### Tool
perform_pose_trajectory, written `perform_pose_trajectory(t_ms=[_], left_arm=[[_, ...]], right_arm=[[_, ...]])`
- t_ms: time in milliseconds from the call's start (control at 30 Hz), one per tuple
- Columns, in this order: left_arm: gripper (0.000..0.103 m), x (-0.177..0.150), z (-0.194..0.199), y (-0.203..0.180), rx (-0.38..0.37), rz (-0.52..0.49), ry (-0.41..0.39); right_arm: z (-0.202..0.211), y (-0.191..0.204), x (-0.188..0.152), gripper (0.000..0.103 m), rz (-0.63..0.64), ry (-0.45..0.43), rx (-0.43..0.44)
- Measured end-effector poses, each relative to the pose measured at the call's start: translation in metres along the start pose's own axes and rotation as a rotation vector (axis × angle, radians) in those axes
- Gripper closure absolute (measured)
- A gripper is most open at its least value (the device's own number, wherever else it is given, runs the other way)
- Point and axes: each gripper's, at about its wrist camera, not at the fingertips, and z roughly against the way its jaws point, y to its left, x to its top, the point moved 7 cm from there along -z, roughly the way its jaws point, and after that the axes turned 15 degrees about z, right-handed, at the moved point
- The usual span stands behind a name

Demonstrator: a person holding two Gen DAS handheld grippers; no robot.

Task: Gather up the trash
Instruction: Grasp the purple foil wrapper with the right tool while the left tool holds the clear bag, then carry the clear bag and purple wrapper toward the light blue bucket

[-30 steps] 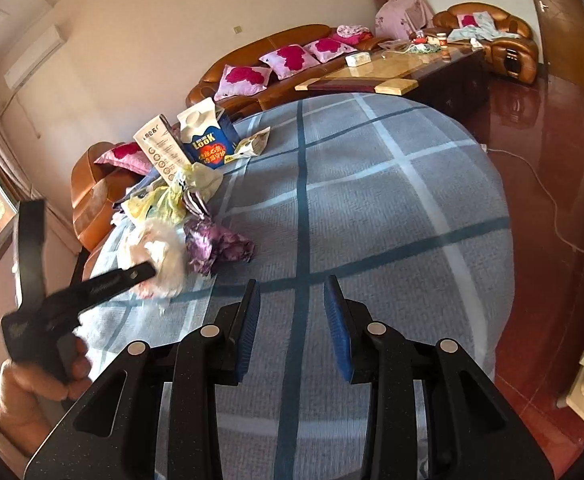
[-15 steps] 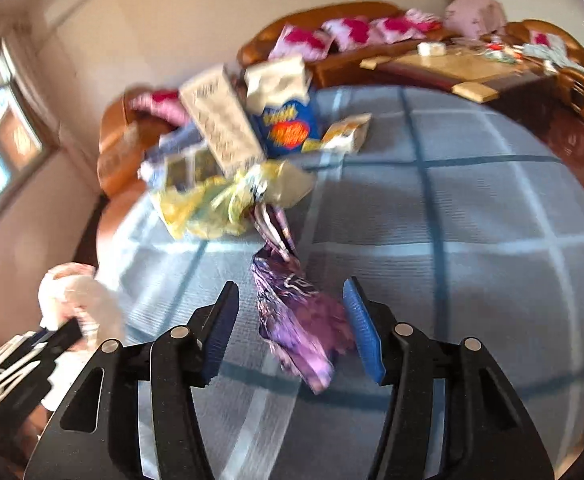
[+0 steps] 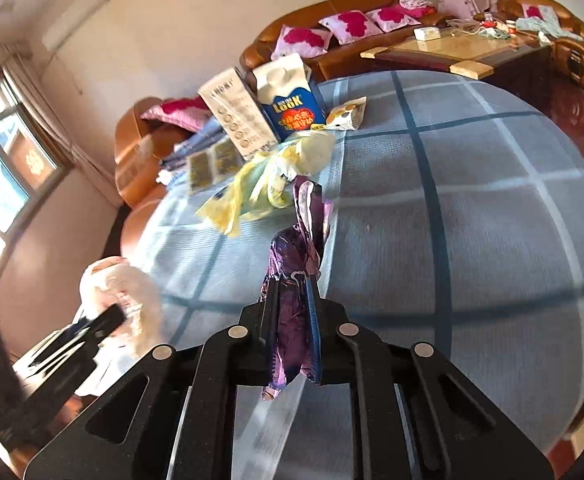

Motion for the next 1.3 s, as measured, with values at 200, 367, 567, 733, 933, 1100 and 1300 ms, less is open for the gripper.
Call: perform_pose_trajectory(t_ms=[200, 367, 567, 733, 933, 1100, 1300], left_arm=[[0.072, -0.007, 0.012, -0.001, 0.005, -0.017, -0.014], [0.072, -0.012, 0.024, 0.001, 0.002, -0.02, -0.024], [0.072, -0.017, 0.039, 0.006, -0.005, -0.018, -0.042], [0.072, -0.019, 0.049, 0.01, -0.009, -0.015, -0.053], [0.072, -0.02, 0.057, 0.016, -0.011, -0.005, -0.062], [0.072, -0.022, 0.064, 0.022, -0.009, 0.001, -0.069], [0.072, -0.024, 0.07, 0.032, -0.004, 0.014, -0.073]], right_arm=[[0.022, 0.021, -0.01, 0.09, -0.012, -0.009, 0.068], [0.036, 0.032, -0.014, 0.09, 0.001, -0.033, 0.066], [0.047, 0.044, -0.016, 0.09, 0.019, -0.047, 0.068], [0.055, 0.054, -0.021, 0.09, 0.036, -0.057, 0.07], [0.058, 0.066, -0.024, 0.09, 0.063, -0.062, 0.071], [0.059, 0.076, -0.025, 0.09, 0.09, -0.073, 0.064], [0.059, 0.089, -0.028, 0.09, 0.111, -0.073, 0.08]])
